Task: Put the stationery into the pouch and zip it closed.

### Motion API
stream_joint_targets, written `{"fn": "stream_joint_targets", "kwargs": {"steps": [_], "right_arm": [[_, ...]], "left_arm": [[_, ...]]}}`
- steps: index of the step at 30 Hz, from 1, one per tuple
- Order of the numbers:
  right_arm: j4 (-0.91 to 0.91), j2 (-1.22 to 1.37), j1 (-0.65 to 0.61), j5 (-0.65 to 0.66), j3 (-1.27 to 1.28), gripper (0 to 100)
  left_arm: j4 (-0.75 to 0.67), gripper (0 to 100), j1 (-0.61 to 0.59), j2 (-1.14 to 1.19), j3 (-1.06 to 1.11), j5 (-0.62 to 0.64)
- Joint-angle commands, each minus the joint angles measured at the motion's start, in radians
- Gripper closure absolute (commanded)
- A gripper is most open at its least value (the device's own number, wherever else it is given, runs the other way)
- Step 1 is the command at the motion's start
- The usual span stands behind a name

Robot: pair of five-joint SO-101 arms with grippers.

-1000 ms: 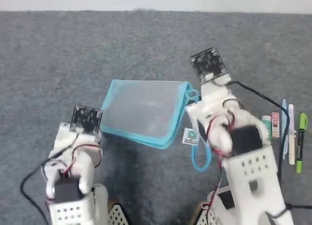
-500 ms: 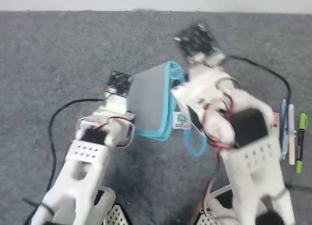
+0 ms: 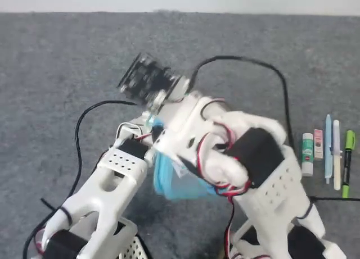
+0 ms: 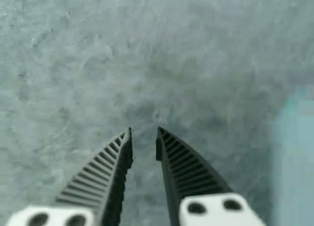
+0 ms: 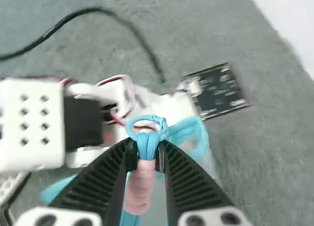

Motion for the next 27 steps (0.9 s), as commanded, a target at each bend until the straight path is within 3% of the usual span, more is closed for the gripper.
{"fn": "stream_joint_targets", "kwargs": {"steps": [1,5,10,15,18,22,25,27], "right_arm": [[-0.048,-0.074,-0.031,0.06,0.16,99.2],[-0.216,-0.137,0.028,0.06,0.511,99.2],[-0.417,-0.274,0.113,0.063,0.908,99.2],[-0.475,-0.38,0.131,0.094,1.168,99.2],[-0.478,-0.426,0.136,0.141,1.263,99.2],[-0.495,-0.476,0.18,0.143,1.278,99.2],[-0.509,-0.469,0.208,0.143,1.223,99.2],[-0.499,-0.438,0.254,0.114,1.134,99.2]], "left_arm": [[-0.077,92,0.023,-0.006,-0.062,0.086],[-0.075,92,-0.052,-0.008,-0.054,0.092],[-0.061,92,-0.39,-0.008,-0.045,0.074],[0.203,92,-0.586,-0.061,-0.15,-0.138],[0.31,92,-0.609,-0.133,-0.142,-0.261],[0.316,90,-0.545,-0.253,-0.013,-0.385],[0.319,84,-0.442,-0.354,0.068,-0.404],[0.316,82,-0.437,-0.404,0.101,-0.373]]}}
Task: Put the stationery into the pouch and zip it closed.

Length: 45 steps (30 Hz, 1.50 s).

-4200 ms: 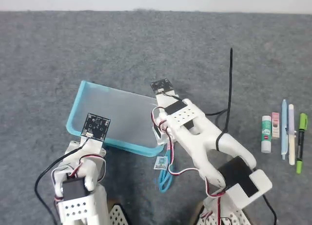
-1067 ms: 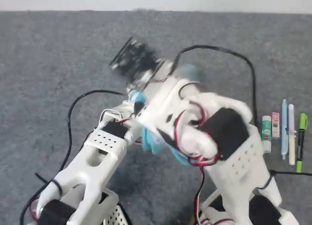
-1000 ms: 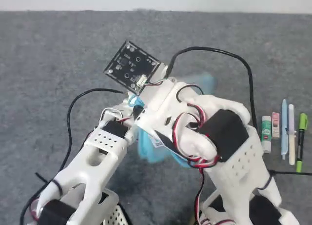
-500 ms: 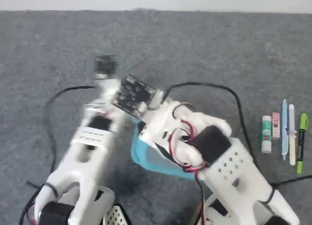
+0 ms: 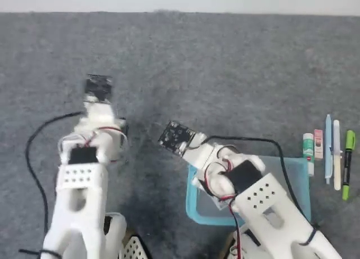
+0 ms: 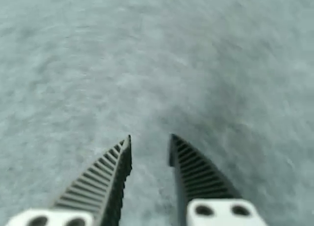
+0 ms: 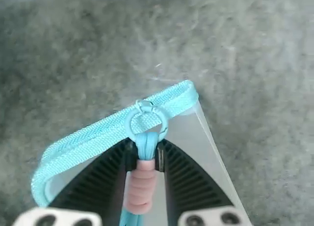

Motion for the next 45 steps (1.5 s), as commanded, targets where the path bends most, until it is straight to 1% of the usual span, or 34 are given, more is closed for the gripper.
{"fn": "stream_joint_targets", "kwargs": {"steps": [1,5,7,10,12,14,19,20,22,24,25,28,31,32,37,41,45], "right_arm": [[-0.013,0.025,0.108,-0.028,-0.198,99.2],[0.005,0.257,0.219,-0.078,-0.474,99.2],[0.045,0.423,0.231,-0.11,-0.651,99.2],[0.145,0.687,0.226,-0.149,-0.999,99.2],[0.231,0.86,0.193,-0.138,-1.274,99.2],[0.32,1.046,0.139,-0.13,-1.556,99.2],[0.611,1.458,-0.079,-0.126,-2.266,99.2],[0.627,1.511,-0.114,-0.133,-2.374,99.2],[0.619,1.517,-0.143,-0.161,-2.435,99.3],[0.619,1.463,-0.171,-0.187,-2.383,99.3],[0.619,1.423,-0.179,-0.206,-2.312,99.3],[0.616,1.248,-0.211,-0.245,-2.005,99.3],[0.61,1.026,-0.231,-0.241,-1.697,99.3],[0.605,0.949,-0.231,-0.219,-1.606,99.3],[0.59,0.581,-0.234,-0.086,-1.143,99.2],[0.495,0.286,-0.191,-0.003,-0.72,99.2],[0.351,0.056,-0.093,0.008,-0.359,99.2]], "left_arm": [[0.006,82,0.041,-0.153,0.039,0.046],[0.012,82,-0.094,-0.176,0.041,0.137],[0.023,82,-0.167,-0.175,0.045,0.155],[0.051,81,-0.259,-0.175,0.05,0.16],[0.041,81,-0.301,-0.175,0.073,0.157],[0.009,81,-0.316,-0.175,0.094,0.153],[-0.029,82,-0.279,-0.173,0.131,0.101],[-0.054,82,-0.264,-0.173,0.151,0.1],[-0.083,82,-0.236,-0.173,0.179,0.098],[-0.078,82,-0.209,-0.173,0.182,0.098],[-0.068,82,-0.19,-0.173,0.182,0.098],[-0.028,82,-0.11,-0.176,0.177,0.098],[-0.02,82,-0.017,-0.183,0.16,0.103],[-0.014,82,0.009,-0.183,0.15,0.114],[-0.015,82,0.13,-0.18,0.104,0.285],[-0.052,82,0.144,-0.181,0.107,0.325],[-0.055,82,0.14,-0.183,0.107,0.328]]}}
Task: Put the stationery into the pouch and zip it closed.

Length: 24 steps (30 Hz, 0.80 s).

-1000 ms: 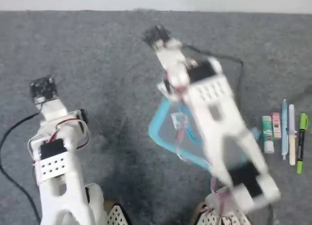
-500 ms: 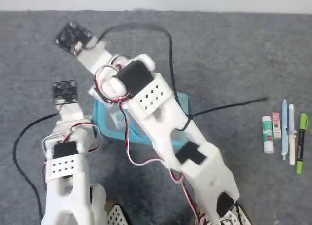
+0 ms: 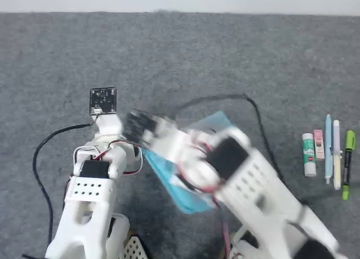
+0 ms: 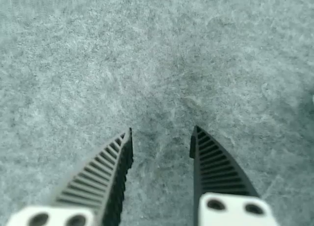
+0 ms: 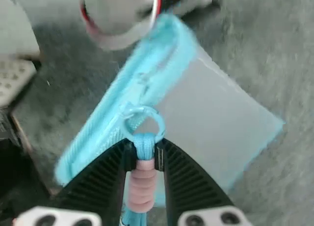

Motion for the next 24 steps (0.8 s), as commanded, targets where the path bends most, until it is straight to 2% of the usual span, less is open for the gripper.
{"fn": "stream_joint_targets", "kwargs": {"steps": [1,5,9,13,16,19,24], "right_arm": [[-0.154,-0.295,0.127,0.028,0.422,99.2],[-0.245,-0.372,0.298,0.028,0.571,99.2],[-0.331,-0.331,0.432,0.028,0.58,99.2],[-0.367,-0.272,0.43,0.017,0.58,99.2],[-0.378,-0.28,0.41,-0.018,0.578,99.2],[-0.377,-0.334,0.32,-0.054,0.6,99.2],[-0.406,-0.527,0.194,-0.08,0.68,99.2]], "left_arm": [[-0.035,81,-0.002,-0.043,-0.059,0.021],[-0.018,81,-0.046,-0.043,-0.062,-0.002],[0.06,81,-0.057,-0.061,-0.104,-0.161],[0.146,81,-0.043,-0.186,-0.111,-0.305],[0.227,79,0.054,-0.321,-0.082,-0.371],[0.282,75,0.149,-0.44,-0.054,-0.399],[0.318,73,0.215,-0.557,0.01,-0.45]]}}
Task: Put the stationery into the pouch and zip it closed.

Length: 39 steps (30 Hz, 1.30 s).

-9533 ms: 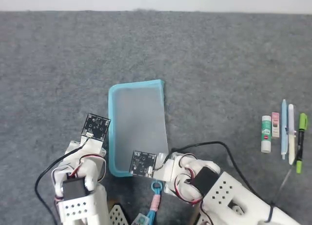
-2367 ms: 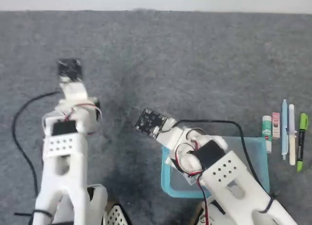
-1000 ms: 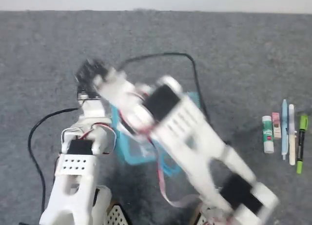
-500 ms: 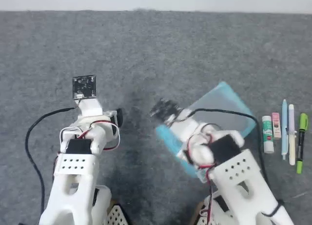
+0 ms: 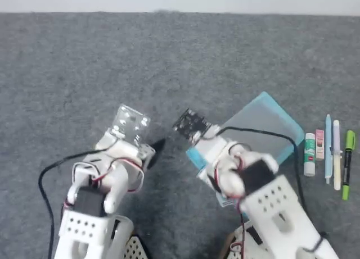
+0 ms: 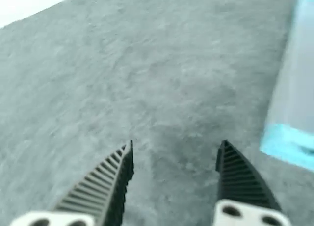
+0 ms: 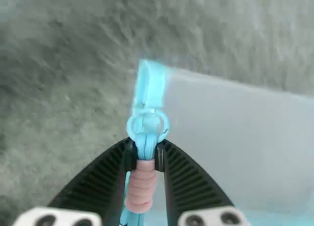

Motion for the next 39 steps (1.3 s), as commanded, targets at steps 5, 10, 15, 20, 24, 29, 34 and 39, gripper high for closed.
{"fn": "stream_joint_targets", "kwargs": {"steps": [5,10,15,20,24,29,34,39], "right_arm": [[-0.035,-0.278,-0.091,-0.023,0.052,99.2],[-0.035,-0.262,-0.11,-0.018,0.048,99.2],[-0.033,-0.26,-0.185,-0.018,0.049,99.2],[-0.028,-0.262,-0.188,-0.008,0.046,99.2],[0.007,-0.269,-0.203,0.015,0.02,99.2],[0.027,-0.269,-0.278,0.018,0.005,99.2],[0.048,-0.269,-0.288,0.034,0.005,99.2],[0.045,-0.268,-0.285,0.032,0.023,99.2]], "left_arm": [[0.018,73,0.132,-0.127,0.097,-0.087],[0.017,73,0.181,-0.127,0.101,-0.086],[0.017,73,0.215,-0.127,0.105,-0.084],[-0.038,73,0.212,-0.123,0.131,-0.066],[-0.092,73,0.21,-0.123,0.17,-0.06],[-0.129,73,0.21,-0.124,0.186,-0.057],[-0.167,73,0.21,-0.126,0.213,-0.055],[-0.161,73,0.209,-0.129,0.206,-0.055]]}}
